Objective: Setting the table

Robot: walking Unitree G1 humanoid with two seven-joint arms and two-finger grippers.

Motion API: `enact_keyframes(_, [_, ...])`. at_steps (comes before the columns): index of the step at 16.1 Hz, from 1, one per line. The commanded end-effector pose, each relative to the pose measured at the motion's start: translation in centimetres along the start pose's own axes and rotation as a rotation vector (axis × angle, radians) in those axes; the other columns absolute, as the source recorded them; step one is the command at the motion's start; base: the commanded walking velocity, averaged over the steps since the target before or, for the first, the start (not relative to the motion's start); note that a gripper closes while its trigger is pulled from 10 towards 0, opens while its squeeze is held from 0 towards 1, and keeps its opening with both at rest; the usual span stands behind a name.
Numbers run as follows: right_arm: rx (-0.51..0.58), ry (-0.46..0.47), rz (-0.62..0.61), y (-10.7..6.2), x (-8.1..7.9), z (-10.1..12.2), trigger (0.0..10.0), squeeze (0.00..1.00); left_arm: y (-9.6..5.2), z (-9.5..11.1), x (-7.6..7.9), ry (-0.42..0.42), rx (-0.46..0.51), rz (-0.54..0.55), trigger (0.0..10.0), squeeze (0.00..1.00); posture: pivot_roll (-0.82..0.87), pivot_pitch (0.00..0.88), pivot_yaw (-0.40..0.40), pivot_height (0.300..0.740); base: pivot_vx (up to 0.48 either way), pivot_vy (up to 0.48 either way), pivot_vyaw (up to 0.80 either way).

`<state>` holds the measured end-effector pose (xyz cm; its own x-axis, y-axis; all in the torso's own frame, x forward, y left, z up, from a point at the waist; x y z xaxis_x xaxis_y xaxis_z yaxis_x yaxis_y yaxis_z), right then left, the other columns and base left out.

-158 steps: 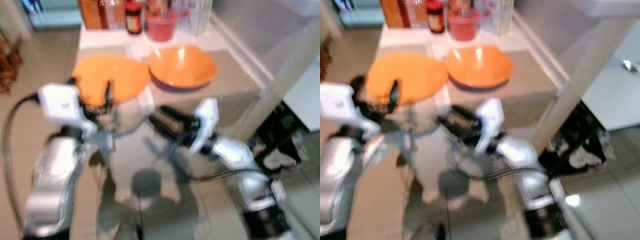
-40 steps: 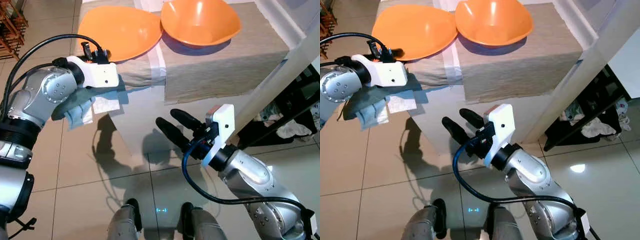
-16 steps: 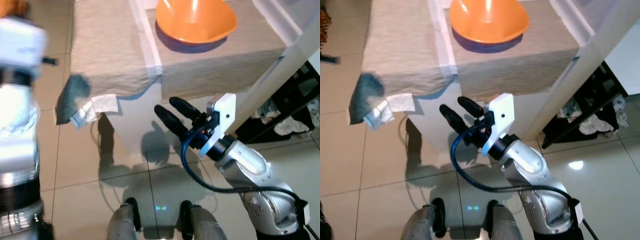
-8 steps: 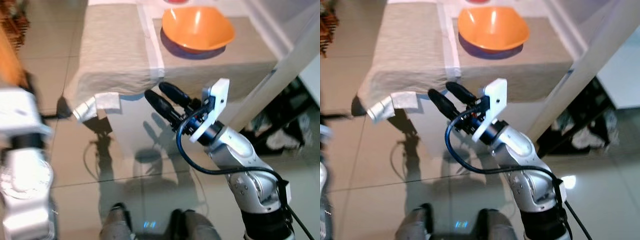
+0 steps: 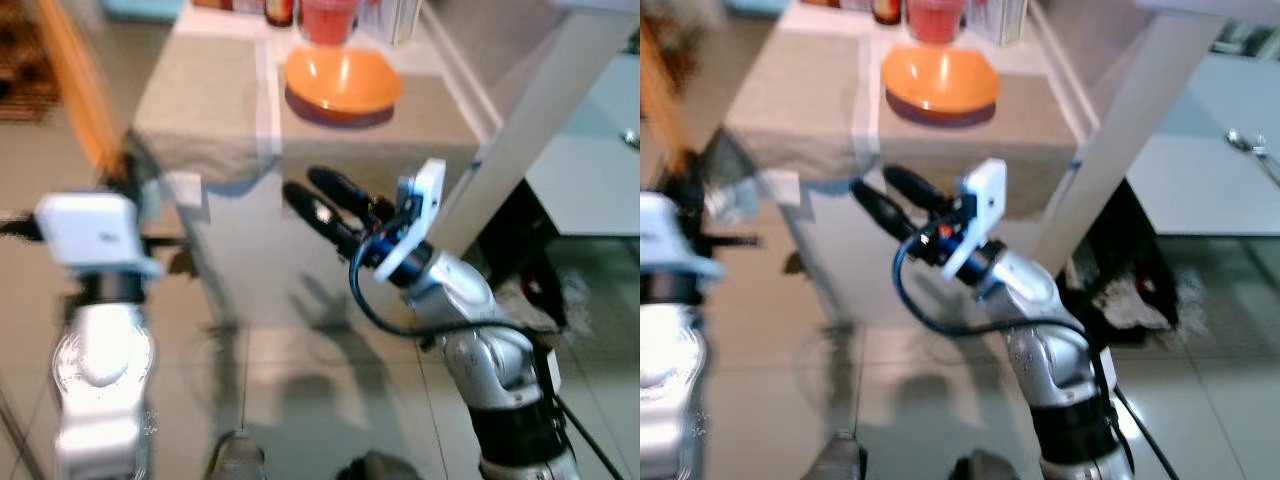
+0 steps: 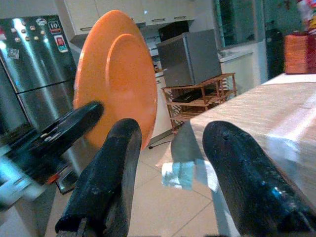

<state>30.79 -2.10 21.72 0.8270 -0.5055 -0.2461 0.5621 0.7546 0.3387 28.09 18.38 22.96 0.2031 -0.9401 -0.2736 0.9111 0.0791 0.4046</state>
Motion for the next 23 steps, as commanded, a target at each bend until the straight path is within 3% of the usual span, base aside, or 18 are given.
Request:
enact_keyframes(1, [0.002, -0.004, -0.046, -0.4, 1.1, -0.2, 10.0, 0.0, 0.0, 0.1, 1.2, 0.014, 0.034, -0.056, 10.0, 0.0, -0.02, 0.063, -0.029, 0.74, 0.0, -0.465, 0.0])
enact_keyframes(3, [-0.058, -0.035, -0.095, -1.4, 2.3, -2.0, 10.0, 0.0, -0.9, -2.5, 3.1, 0.014, -0.035, -0.144, 10.0, 0.0, -0.03, 0.062, -0.018, 0.74, 0.0, -0.465, 0.8])
enact_keyframes(6, [-0.139, -0.029, -0.134, -3.1, 2.4, -4.5, 10.0, 0.0, -1.9, -3.2, 4.7, -0.022, -0.059, -0.197, 10.0, 0.0, -0.06, 0.069, 0.001, 0.74, 0.0, -0.465, 0.26])
enact_keyframes(9, [-0.158, -0.026, -0.145, -4.0, 2.6, -5.3, 10.0, 0.0, -2.3, -3.6, 4.8, -0.022, -0.064, -0.189, 10.0, 0.0, -0.06, 0.076, 0.004, 0.74, 0.0, -0.466, 0.0])
enact_keyframes(12, [-0.259, -0.1, -0.235, -5.5, 4.5, -7.3, 10.0, 0.0, -3.2, -5.5, 4.8, -0.015, -0.128, -0.198, 10.0, 0.0, -0.07, 0.081, 0.002, 0.74, 0.0, -0.465, 0.0])
enact_keyframes(14, [-0.362, -0.181, -0.351, -7.7, 7.0, -9.1, 10.0, 0.0, -3.9, -7.1, 4.9, -0.018, -0.183, -0.211, 10.0, 0.0, -0.07, 0.078, 0.004, 0.74, 0.0, -0.465, 0.0])
enact_keyframes(15, [-0.373, -0.19, -0.363, -8.1, 7.4, -9.3, 10.0, 0.0, -4.1, -7.3, 5.1, -0.012, -0.184, -0.222, 10.0, 0.0, -0.07, 0.077, 0.006, 0.74, 0.0, -0.465, 0.0])
enact_keyframes(23, [-0.299, -0.2, -0.322, -6.6, 6.6, -8.2, 10.0, 0.0, -3.7, -6.6, 7.0, -0.014, -0.138, -0.296, 10.0, 0.0, -0.08, 0.064, 0.002, 0.74, 0.0, -0.465, 0.0])
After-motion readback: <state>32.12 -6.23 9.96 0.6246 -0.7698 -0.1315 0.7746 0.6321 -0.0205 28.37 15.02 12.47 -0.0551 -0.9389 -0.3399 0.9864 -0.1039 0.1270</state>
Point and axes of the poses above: a point about 5 cm out from each wrist's last joint towards the gripper, its own y axis pointing out of the wrist towards the gripper, its own z axis along the axis of the wrist's last joint, x = y × z, the point moved 5 cm from there along y, pointing out of the wrist towards the gripper, and after that the axes turned 4 degrees about y, right-handed, at the moved point
